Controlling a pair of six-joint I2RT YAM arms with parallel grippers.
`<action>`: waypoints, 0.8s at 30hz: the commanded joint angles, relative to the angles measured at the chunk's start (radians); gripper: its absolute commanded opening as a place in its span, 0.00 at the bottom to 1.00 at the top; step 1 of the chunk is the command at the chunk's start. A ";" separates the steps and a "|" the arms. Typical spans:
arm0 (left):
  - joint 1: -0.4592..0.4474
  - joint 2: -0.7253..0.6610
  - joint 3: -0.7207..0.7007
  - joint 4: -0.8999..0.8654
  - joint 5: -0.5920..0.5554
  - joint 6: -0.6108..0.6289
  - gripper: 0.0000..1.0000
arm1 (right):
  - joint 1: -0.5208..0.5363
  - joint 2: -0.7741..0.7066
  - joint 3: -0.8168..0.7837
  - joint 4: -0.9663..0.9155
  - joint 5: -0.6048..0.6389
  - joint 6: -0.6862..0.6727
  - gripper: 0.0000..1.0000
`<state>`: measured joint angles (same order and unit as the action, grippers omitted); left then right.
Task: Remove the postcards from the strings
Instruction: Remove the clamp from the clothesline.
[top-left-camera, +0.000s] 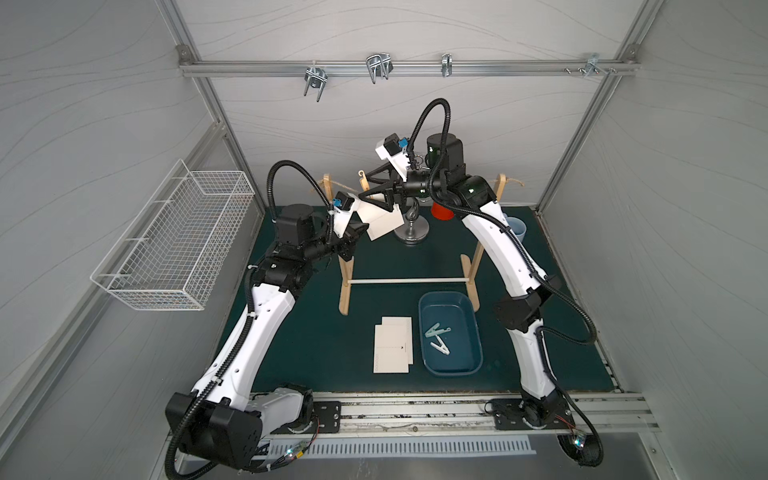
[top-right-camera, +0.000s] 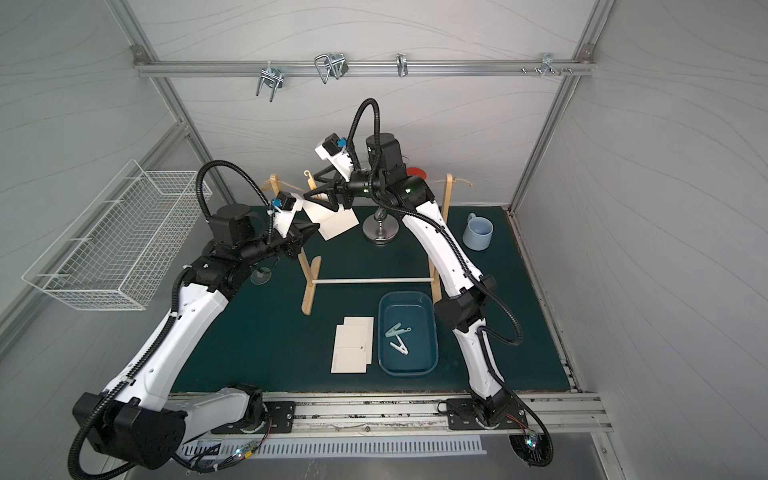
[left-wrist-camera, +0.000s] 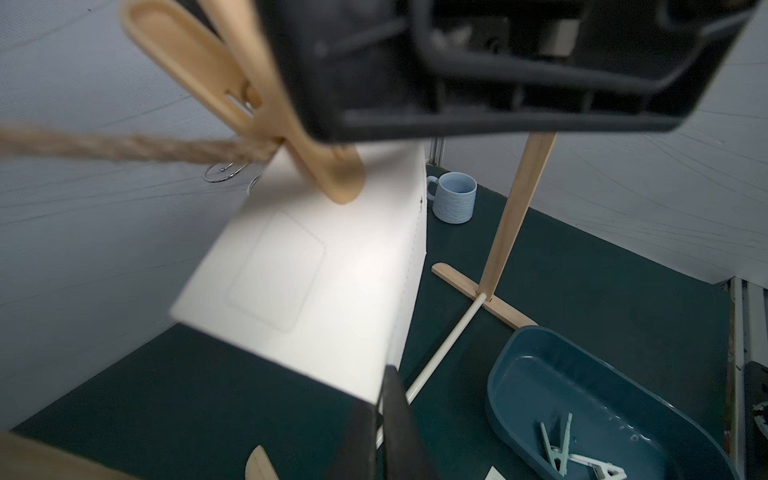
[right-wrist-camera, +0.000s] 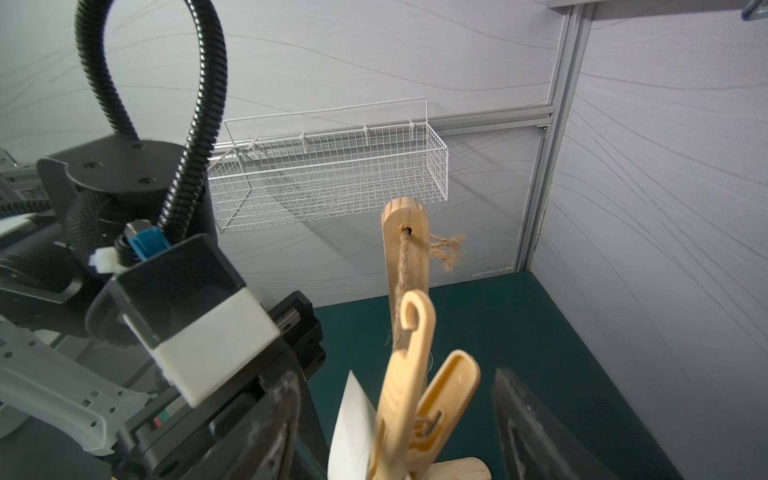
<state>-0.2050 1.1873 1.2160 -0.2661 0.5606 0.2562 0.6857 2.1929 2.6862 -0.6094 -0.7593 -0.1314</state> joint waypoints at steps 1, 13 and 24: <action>0.003 -0.013 0.046 -0.023 -0.010 0.048 0.07 | 0.015 0.014 0.012 -0.051 0.014 -0.060 0.71; 0.002 -0.003 0.057 -0.045 -0.082 0.119 0.04 | 0.015 -0.008 0.003 -0.073 -0.005 -0.082 0.66; 0.004 0.000 0.057 -0.053 -0.105 0.156 0.03 | 0.014 -0.017 -0.008 -0.055 -0.031 -0.080 0.58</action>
<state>-0.2050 1.1862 1.2301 -0.2993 0.4698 0.3771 0.6907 2.1929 2.6839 -0.6472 -0.7612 -0.1909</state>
